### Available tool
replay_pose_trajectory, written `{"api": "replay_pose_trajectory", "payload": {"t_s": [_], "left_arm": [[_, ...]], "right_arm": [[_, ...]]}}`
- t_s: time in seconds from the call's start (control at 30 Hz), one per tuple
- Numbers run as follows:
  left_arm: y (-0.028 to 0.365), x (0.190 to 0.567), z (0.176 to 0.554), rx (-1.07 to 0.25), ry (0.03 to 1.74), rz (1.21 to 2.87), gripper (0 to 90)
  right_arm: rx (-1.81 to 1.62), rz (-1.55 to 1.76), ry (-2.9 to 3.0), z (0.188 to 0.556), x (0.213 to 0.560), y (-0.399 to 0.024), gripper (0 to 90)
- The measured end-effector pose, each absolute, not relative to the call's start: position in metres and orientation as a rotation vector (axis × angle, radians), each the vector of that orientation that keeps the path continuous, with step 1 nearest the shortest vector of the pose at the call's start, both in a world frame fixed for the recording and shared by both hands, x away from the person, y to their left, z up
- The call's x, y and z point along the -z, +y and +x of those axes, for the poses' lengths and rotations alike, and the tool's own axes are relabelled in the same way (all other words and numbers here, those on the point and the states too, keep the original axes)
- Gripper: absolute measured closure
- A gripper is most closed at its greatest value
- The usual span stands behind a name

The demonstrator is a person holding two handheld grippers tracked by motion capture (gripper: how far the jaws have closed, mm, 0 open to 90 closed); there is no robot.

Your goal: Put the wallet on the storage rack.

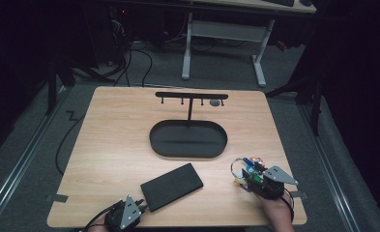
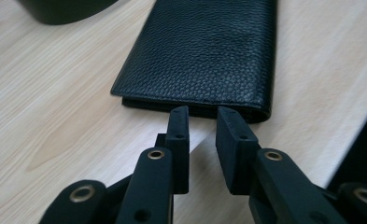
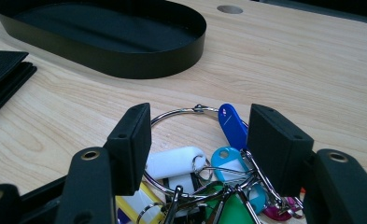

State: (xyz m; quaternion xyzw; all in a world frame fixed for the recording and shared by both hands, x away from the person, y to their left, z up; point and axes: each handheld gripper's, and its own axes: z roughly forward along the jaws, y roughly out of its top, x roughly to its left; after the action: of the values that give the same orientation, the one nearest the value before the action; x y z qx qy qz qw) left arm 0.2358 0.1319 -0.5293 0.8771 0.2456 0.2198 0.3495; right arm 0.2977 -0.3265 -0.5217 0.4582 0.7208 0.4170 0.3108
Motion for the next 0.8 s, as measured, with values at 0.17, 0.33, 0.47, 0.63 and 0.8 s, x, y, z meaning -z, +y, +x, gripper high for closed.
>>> {"api": "replay_pose_trajectory", "payload": {"t_s": [0.17,0.33,0.47,0.63,0.8], "left_arm": [[0.123,0.530,0.233,-0.564,0.592,2.290,74.0],[0.119,0.528,0.232,-0.561,0.564,2.301,72.5],[0.126,0.521,0.233,-0.562,0.574,2.260,72.2],[0.133,0.515,0.235,-0.574,0.597,2.219,69.9],[0.128,0.513,0.239,-0.584,0.602,2.197,56.8]], "right_arm": [[-1.101,1.216,1.897,0.296,0.522,-0.329,40.7],[-1.097,1.232,1.883,0.292,0.522,-0.334,40.8],[-1.094,1.241,1.876,0.289,0.522,-0.336,40.8],[-1.093,1.248,1.867,0.286,0.522,-0.341,40.7],[-1.085,1.263,1.861,0.283,0.522,-0.344,40.8]]}}
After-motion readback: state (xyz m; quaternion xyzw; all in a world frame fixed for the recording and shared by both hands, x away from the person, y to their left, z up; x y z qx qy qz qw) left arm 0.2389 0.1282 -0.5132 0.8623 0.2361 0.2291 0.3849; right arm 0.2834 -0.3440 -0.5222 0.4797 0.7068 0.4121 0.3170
